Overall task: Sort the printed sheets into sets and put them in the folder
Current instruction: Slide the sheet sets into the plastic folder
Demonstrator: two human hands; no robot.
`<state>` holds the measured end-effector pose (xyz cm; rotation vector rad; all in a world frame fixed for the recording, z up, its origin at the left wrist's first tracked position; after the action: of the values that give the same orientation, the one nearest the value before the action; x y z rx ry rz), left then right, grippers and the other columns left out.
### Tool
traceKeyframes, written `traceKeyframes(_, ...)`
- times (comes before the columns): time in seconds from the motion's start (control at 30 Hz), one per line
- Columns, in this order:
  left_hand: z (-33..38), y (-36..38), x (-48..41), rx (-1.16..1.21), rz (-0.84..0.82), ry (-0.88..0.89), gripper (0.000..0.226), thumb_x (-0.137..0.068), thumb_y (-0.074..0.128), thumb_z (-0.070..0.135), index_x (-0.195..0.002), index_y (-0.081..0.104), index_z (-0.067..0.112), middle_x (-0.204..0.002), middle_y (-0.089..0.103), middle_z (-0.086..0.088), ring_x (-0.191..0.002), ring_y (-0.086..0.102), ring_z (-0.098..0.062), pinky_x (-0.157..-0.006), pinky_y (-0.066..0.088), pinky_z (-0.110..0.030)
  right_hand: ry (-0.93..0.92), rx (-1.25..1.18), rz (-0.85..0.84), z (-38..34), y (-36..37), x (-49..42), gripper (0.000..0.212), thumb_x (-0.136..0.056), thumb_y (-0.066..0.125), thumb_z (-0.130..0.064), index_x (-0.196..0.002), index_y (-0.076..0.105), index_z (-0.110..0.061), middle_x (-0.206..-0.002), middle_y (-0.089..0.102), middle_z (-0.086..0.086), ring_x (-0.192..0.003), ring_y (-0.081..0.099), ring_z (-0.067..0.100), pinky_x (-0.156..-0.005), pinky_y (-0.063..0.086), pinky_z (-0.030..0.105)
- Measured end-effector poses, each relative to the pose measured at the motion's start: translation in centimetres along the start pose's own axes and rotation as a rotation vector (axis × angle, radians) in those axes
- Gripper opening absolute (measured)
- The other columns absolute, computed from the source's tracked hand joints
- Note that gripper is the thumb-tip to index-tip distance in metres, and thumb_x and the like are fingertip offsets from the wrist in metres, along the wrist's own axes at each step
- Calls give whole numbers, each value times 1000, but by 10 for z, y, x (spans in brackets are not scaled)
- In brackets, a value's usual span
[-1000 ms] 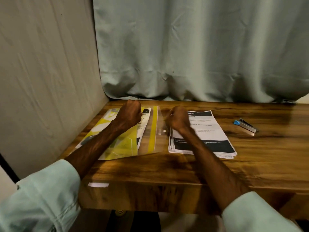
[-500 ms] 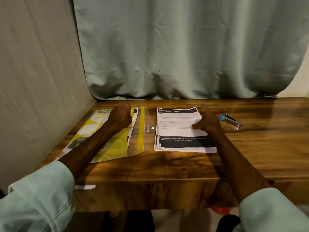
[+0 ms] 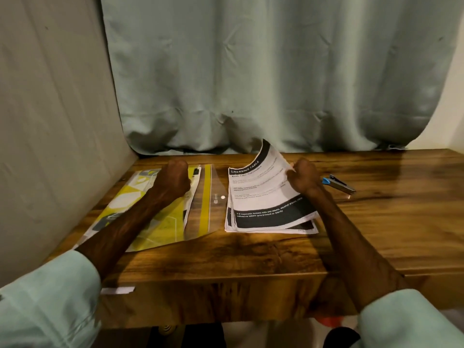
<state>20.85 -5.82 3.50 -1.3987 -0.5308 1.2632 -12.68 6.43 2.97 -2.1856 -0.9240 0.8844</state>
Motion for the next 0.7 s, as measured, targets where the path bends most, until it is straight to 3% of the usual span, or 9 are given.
traceKeyframes(0.1, -1, -3, 1, 17, 11, 8, 34, -87, 76, 14, -63, 52, 19, -78, 63, -10, -81, 68, -32, -78, 58, -43, -63, -164, 69, -7, -19, -11, 28, -98, 60, -14, -121, 70, -1, -116, 71, 19, -103, 68, 35, -81, 52, 34)
traceKeyframes(0.2, -3, -5, -1, 28, 0, 19, 25, -86, 76, 14, -66, 62, 11, -74, 66, -10, -75, 68, -30, -76, 59, -44, 32, -436, 173, 1, -35, -24, 27, -94, 63, -12, -117, 74, -4, -110, 75, 15, -95, 71, 29, -89, 59, 46)
traceKeyframes(0.37, -7, -7, -3, 30, 30, 63, 20, -80, 71, 8, -61, 65, 8, -61, 63, -7, -61, 65, -27, -68, 59, -45, 180, -898, 129, -5, -29, -26, 25, -94, 64, 1, -118, 70, 2, -115, 72, 12, -93, 69, 25, -85, 60, 36)
traceKeyframes(0.47, -6, -9, -3, 54, 33, 39, 21, -83, 72, 8, -63, 65, 8, -65, 65, -10, -63, 67, -28, -68, 60, -45, 189, -929, 9, -17, -13, -12, 22, -94, 64, 3, -115, 68, 7, -95, 73, 12, -78, 64, 20, -66, 54, 25)
traceKeyframes(0.57, -12, -10, -6, 84, 46, 38, 18, -82, 71, 9, -66, 64, 6, -66, 65, -10, -63, 67, -28, -64, 60, -46, 148, -882, -229, -27, 11, 5, 20, -93, 63, 6, -112, 68, 3, -65, 73, -5, -57, 67, 8, -56, 56, 19)
traceKeyframes(0.63, -16, -11, -8, 86, 60, 64, 16, -81, 70, 10, -66, 63, 8, -66, 63, -8, -65, 66, -28, -66, 59, -46, 151, -836, -331, -33, 23, 15, 20, -93, 64, 6, -111, 69, 1, -64, 73, -4, -52, 67, 6, -52, 56, 18)
traceKeyframes(0.7, -18, -14, -9, 76, 66, 59, 14, -80, 69, 11, -67, 62, 11, -67, 62, -7, -68, 66, -30, -67, 59, -46, 188, -810, -414, -39, 35, 22, 18, -93, 65, 5, -109, 70, -1, -77, 75, 5, -56, 70, 10, -58, 61, 23)
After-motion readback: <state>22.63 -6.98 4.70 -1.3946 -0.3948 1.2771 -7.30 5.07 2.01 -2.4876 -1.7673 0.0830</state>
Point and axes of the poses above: each hand's wrist, its own x-axis away from the middle knuckle, its own y-axis out of the palm, z = x × y, the point moved 7 cm from there along -x, towards the middle knuckle
